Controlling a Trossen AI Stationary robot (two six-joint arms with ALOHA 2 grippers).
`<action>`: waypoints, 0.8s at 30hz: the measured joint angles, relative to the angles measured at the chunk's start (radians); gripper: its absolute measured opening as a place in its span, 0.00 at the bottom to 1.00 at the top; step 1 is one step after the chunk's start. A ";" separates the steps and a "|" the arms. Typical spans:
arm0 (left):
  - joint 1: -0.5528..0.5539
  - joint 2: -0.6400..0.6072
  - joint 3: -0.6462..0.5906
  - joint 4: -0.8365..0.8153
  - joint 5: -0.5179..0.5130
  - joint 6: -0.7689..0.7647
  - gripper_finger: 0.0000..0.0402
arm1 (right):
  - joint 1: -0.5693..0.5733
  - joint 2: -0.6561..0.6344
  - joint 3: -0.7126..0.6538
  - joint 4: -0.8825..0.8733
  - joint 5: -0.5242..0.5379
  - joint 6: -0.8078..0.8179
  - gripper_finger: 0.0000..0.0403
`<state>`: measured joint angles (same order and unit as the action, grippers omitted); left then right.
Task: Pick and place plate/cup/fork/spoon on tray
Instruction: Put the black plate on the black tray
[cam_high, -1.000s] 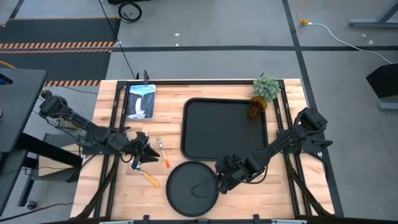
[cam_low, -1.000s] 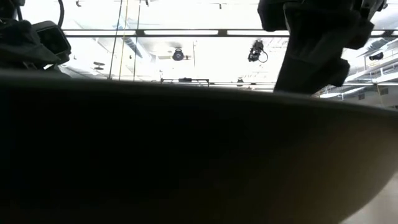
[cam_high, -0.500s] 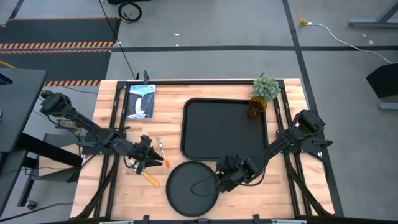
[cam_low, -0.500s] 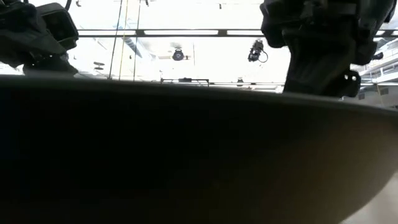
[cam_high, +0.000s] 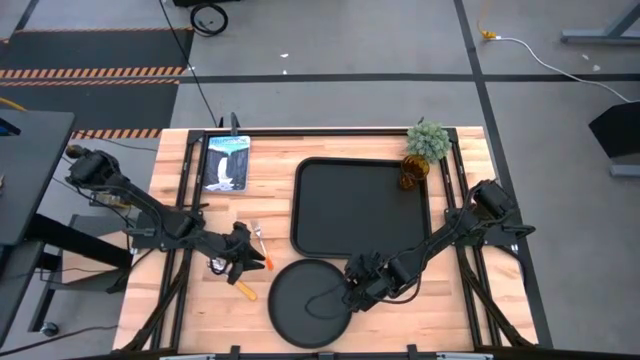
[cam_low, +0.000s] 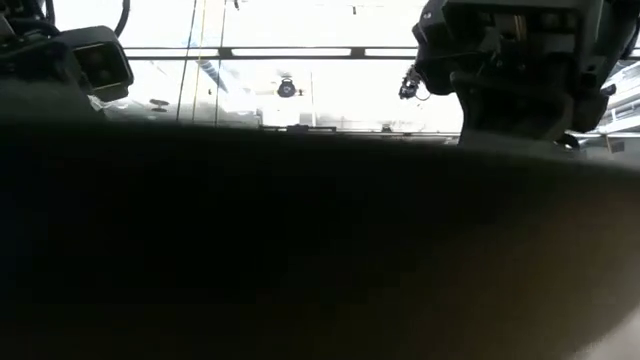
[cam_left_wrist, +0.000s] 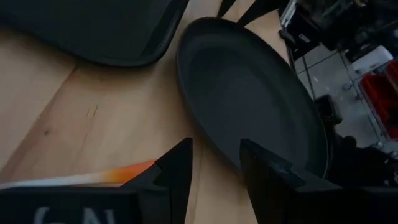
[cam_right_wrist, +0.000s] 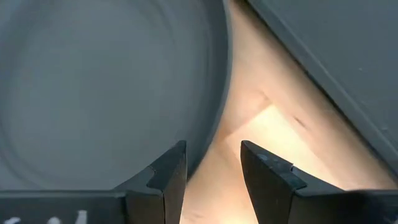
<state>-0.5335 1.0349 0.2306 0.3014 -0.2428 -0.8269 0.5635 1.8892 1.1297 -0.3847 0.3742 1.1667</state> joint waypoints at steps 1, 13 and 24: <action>0.000 0.003 0.000 -0.006 0.000 -0.001 0.35 | 0.000 0.005 0.001 0.013 -0.004 0.000 0.39; 0.000 0.006 -0.001 0.002 0.000 -0.001 0.35 | -0.003 0.042 0.000 0.065 -0.063 0.001 0.35; 0.000 0.006 -0.001 -0.002 0.000 0.000 0.35 | -0.024 0.042 0.000 0.053 -0.076 -0.012 0.13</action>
<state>-0.5335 1.0409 0.2298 0.2998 -0.2428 -0.8265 0.5398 1.9308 1.1297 -0.3313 0.2977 1.1551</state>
